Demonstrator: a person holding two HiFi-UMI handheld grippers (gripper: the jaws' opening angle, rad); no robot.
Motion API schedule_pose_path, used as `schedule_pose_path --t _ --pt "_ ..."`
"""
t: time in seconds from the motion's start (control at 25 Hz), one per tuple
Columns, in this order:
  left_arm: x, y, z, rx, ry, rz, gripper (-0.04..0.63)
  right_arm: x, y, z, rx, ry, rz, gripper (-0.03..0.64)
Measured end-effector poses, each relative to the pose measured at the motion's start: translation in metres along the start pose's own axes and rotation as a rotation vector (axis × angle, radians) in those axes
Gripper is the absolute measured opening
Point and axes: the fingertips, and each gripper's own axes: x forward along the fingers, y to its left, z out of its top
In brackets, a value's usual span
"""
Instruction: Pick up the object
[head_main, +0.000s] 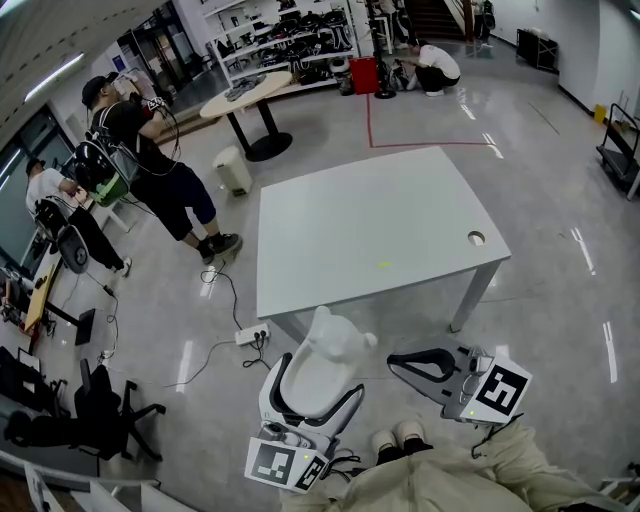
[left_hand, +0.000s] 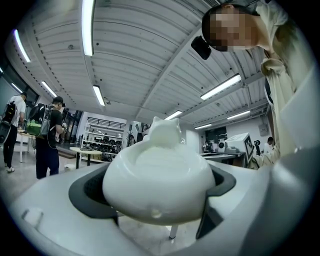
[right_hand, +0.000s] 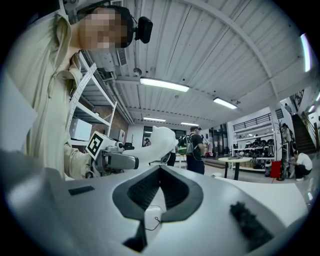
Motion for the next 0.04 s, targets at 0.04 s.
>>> schedule_pose_path --t 0.04 --pt "0.001 -0.0012 0.0015 -0.001 -0.002 0.001 0.522 -0.0017 -0.0009 0.0011 0.0 0.0 0.001 0.003"
